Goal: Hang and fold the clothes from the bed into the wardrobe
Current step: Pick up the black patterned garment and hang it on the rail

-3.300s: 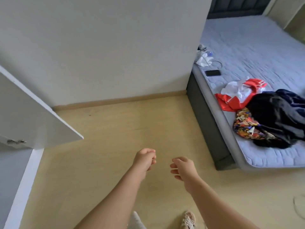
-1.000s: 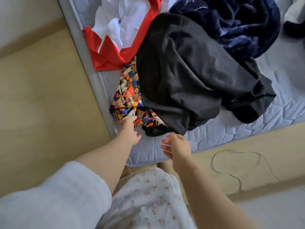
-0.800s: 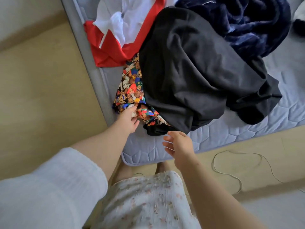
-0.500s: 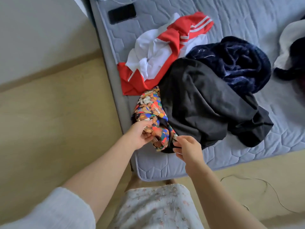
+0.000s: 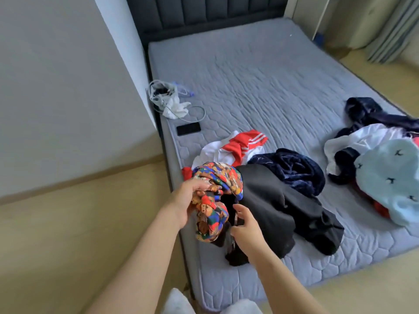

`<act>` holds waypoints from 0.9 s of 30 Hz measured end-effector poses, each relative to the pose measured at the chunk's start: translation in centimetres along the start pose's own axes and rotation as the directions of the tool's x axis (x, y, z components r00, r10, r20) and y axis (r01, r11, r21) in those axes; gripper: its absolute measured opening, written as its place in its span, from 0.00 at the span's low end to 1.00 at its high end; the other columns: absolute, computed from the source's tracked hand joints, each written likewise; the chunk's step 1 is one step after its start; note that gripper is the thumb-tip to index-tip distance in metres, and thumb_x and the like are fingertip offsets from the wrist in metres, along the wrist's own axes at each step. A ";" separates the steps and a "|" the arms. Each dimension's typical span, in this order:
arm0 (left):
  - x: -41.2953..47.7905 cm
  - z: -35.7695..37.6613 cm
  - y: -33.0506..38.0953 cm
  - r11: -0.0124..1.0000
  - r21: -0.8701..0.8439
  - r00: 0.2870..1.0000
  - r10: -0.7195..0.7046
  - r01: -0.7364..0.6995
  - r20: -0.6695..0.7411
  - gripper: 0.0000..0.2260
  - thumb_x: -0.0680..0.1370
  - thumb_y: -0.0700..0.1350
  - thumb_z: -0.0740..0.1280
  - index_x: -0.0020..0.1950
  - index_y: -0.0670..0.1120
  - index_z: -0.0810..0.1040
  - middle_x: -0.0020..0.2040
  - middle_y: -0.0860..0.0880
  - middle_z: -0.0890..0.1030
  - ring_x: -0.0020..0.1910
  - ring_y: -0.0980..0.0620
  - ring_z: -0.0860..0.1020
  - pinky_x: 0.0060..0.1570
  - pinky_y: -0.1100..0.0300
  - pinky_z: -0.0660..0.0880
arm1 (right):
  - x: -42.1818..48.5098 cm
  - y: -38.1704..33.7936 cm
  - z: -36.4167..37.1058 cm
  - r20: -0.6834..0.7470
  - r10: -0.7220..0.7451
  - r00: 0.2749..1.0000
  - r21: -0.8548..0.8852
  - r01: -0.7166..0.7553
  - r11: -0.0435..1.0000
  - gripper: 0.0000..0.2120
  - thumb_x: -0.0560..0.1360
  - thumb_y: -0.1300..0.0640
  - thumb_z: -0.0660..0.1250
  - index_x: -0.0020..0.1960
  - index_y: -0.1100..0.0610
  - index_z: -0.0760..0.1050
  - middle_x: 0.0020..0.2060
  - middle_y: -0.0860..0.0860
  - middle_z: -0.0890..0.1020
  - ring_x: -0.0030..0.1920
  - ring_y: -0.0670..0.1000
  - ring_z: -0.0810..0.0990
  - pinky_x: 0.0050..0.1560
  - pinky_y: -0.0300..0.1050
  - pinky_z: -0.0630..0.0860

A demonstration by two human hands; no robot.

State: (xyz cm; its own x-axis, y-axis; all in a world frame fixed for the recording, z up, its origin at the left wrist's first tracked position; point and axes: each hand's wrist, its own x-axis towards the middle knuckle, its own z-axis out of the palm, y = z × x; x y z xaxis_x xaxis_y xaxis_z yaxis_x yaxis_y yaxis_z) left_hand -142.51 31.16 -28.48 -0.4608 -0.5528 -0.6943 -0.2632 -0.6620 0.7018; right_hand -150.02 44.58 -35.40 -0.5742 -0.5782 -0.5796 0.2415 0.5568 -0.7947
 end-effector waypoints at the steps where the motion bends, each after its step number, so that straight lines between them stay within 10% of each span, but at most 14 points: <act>1: -0.6 0.0 1.1 0.998 -0.007 0.998 0.061 -0.061 -0.001 0.06 0.72 0.36 0.62 0.37 0.42 0.78 0.31 0.44 0.80 0.26 0.50 0.78 0.27 0.66 0.74 | -0.2 -0.6 0.1 -0.019 -0.036 0.999 -0.007 0.036 0.999 0.31 0.70 0.73 0.60 0.69 0.53 0.66 0.56 0.50 0.72 0.46 0.49 0.76 0.29 0.29 0.70; 6: -2.9 -0.7 4.9 0.937 -0.008 0.936 0.349 -0.349 -0.055 0.11 0.70 0.32 0.61 0.31 0.46 0.71 0.27 0.46 0.74 0.26 0.50 0.74 0.32 0.60 0.72 | -0.5 -3.5 -0.6 -0.188 -0.191 0.963 0.035 0.201 0.979 0.27 0.68 0.71 0.64 0.57 0.42 0.70 0.46 0.44 0.73 0.45 0.37 0.75 0.38 0.27 0.70; 9: -4.0 -0.7 5.8 0.912 -0.102 0.916 0.400 -0.397 0.011 0.14 0.71 0.32 0.58 0.28 0.47 0.67 0.25 0.48 0.72 0.23 0.52 0.72 0.27 0.65 0.71 | -0.7 -4.9 -1.0 -0.236 -0.197 0.952 -0.040 0.193 0.980 0.32 0.66 0.63 0.70 0.66 0.44 0.65 0.58 0.52 0.73 0.55 0.49 0.75 0.57 0.43 0.72; 12: -4.8 -0.2 6.4 0.906 -0.232 0.913 0.388 -0.354 0.124 0.08 0.70 0.35 0.60 0.34 0.46 0.70 0.30 0.45 0.76 0.30 0.49 0.76 0.30 0.61 0.76 | -0.7 -5.9 -1.2 -0.292 -0.193 0.937 -0.225 0.129 0.966 0.40 0.66 0.52 0.73 0.72 0.41 0.58 0.66 0.50 0.66 0.65 0.56 0.67 0.56 0.48 0.64; 15: -5.6 0.1 7.2 0.919 -0.304 0.920 0.323 -0.250 0.223 0.14 0.62 0.41 0.63 0.46 0.40 0.75 0.37 0.40 0.79 0.34 0.44 0.79 0.35 0.56 0.80 | -0.3 -6.0 -1.5 -0.321 -0.159 0.934 -0.296 0.060 0.953 0.24 0.72 0.50 0.66 0.67 0.41 0.66 0.66 0.50 0.70 0.64 0.58 0.69 0.57 0.51 0.66; 18: -5.9 0.1 7.5 0.931 -0.304 0.924 0.282 -0.200 0.257 0.12 0.61 0.43 0.62 0.36 0.39 0.82 0.34 0.41 0.82 0.32 0.44 0.82 0.31 0.56 0.79 | 0.1 -6.0 -1.9 -0.356 -0.100 0.929 -0.189 0.033 0.981 0.09 0.77 0.57 0.57 0.48 0.48 0.74 0.48 0.53 0.79 0.51 0.57 0.75 0.54 0.54 0.71; 22: -4.1 -0.4 7.6 0.927 -0.259 0.960 0.279 -0.270 -0.002 0.10 0.73 0.43 0.62 0.44 0.40 0.81 0.40 0.41 0.82 0.36 0.45 0.81 0.34 0.59 0.78 | 0.0 -7.7 -3.3 -0.456 -0.103 0.884 0.067 0.149 0.987 0.11 0.75 0.66 0.54 0.36 0.57 0.69 0.33 0.54 0.74 0.39 0.54 0.71 0.37 0.45 0.65; 27: -0.2 -0.8 5.2 0.888 0.196 0.818 0.460 -0.417 -0.344 0.09 0.75 0.42 0.66 0.37 0.48 0.69 0.36 0.49 0.75 0.38 0.47 0.74 0.38 0.57 0.70 | -1.1 -11.7 -4.8 -0.409 -0.069 0.910 0.440 0.263 0.859 0.13 0.77 0.63 0.55 0.40 0.56 0.76 0.36 0.52 0.81 0.36 0.50 0.79 0.33 0.38 0.74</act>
State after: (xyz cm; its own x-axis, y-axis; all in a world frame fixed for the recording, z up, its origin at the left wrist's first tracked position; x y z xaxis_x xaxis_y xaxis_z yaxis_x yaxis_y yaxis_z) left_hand -143.15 27.43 -24.83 -0.2065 -0.9313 -0.2999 -0.2077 -0.2578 0.9436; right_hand -155.96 41.49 -24.61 -0.8591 -0.3207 -0.3988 0.4004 0.0642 -0.9141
